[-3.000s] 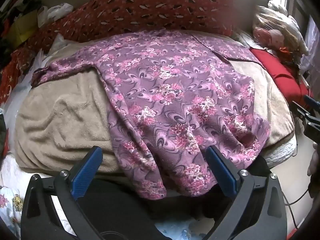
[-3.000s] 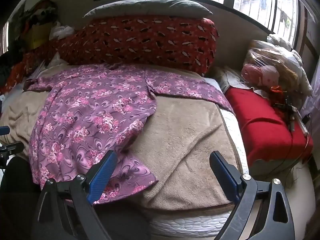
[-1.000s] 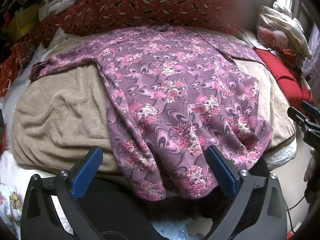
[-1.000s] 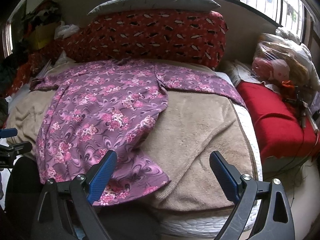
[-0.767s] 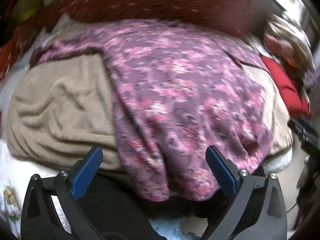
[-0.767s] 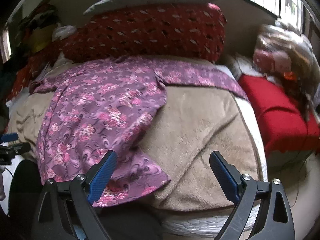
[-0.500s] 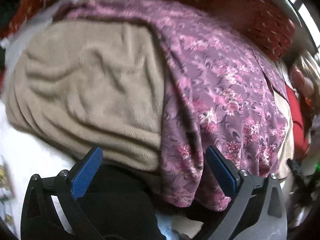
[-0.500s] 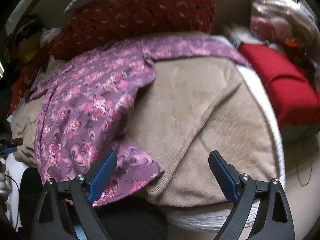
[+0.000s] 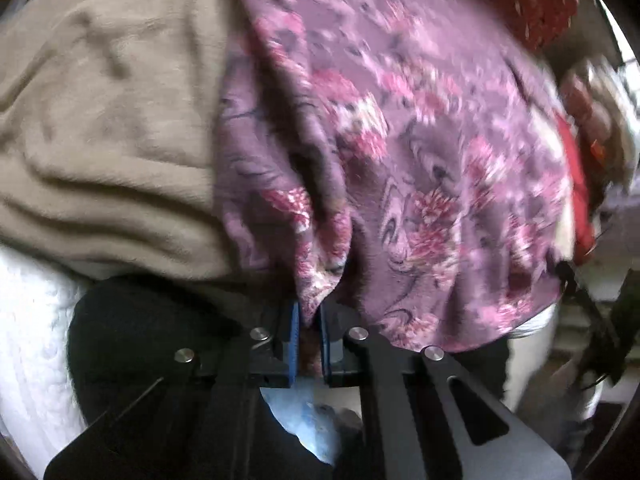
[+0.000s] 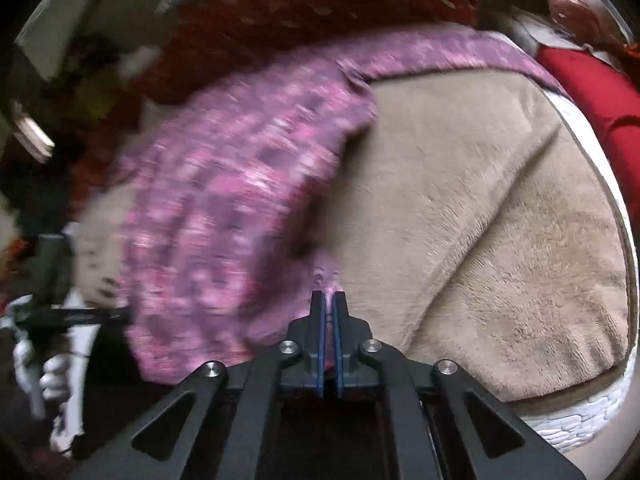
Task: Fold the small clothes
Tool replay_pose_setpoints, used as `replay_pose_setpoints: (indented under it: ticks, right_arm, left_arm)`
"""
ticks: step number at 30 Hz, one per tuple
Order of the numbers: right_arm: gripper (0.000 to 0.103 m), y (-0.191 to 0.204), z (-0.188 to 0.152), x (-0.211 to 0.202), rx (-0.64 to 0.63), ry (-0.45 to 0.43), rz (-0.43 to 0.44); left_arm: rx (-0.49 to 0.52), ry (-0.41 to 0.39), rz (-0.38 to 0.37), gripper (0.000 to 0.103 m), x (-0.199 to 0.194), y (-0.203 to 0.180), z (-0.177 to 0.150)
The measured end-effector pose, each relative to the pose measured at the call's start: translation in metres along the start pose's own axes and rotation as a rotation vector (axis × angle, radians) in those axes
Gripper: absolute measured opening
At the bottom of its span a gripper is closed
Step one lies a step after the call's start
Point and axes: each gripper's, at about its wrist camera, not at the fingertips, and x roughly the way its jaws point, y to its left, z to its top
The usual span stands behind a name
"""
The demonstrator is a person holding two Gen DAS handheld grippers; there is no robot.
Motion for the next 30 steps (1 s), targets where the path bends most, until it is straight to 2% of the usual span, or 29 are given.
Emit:
replay_pose_setpoints:
  ticks: [3, 5, 7, 13, 17, 18, 20, 22, 23, 24, 26, 30]
  right_arm:
    - [0.003, 0.004, -0.004, -0.035, -0.005, -0.068, 0.067]
    - [0.003, 0.005, -0.009, -0.064, -0.012, -0.124, 0.092]
    - [0.003, 0.002, -0.019, -0.081, -0.009, -0.143, 0.076]
    - [0.003, -0.029, -0.057, -0.049, 0.067, -0.015, -0.011]
    - [0.000, -0.049, -0.067, -0.034, 0.137, 0.046, -0.043]
    - [0.007, -0.049, -0.062, -0.033, 0.150, 0.036, -0.049]
    - [0.008, -0.055, -0.052, -0.041, 0.181, -0.003, -0.057]
    - [0.012, -0.058, -0.044, -0.045, 0.204, -0.039, -0.034]
    - [0.023, -0.057, -0.035, -0.046, 0.209, -0.062, -0.022]
    - [0.039, -0.054, -0.029, -0.045, 0.205, -0.078, -0.018]
    - [0.052, -0.051, -0.016, -0.038, 0.192, -0.092, -0.021]
    - [0.052, -0.045, 0.005, 0.005, 0.175, -0.018, -0.058]
  left_arm:
    - [-0.016, -0.079, -0.045, 0.005, -0.052, 0.022, -0.003]
    - [-0.015, -0.118, -0.027, 0.005, -0.078, 0.039, -0.009]
    - [-0.027, -0.119, -0.002, 0.005, -0.083, 0.058, -0.014]
    - [-0.140, -0.014, 0.049, 0.003, -0.053, 0.101, -0.028]
    - [-0.138, -0.066, 0.002, 0.003, -0.076, 0.113, -0.026]
    - [-0.137, -0.088, -0.005, 0.004, -0.079, 0.110, -0.020]
    - [-0.113, -0.130, -0.022, 0.016, -0.091, 0.107, -0.010]
    - [-0.103, -0.147, -0.054, 0.058, -0.095, 0.105, 0.003]
    - [-0.105, -0.158, -0.068, 0.062, -0.096, 0.103, 0.012]
    - [-0.100, -0.159, -0.079, 0.062, -0.092, 0.100, 0.023]
    - [-0.080, -0.131, -0.085, 0.062, -0.079, 0.087, 0.032]
    - [-0.086, -0.067, -0.056, 0.062, -0.045, 0.068, 0.045]
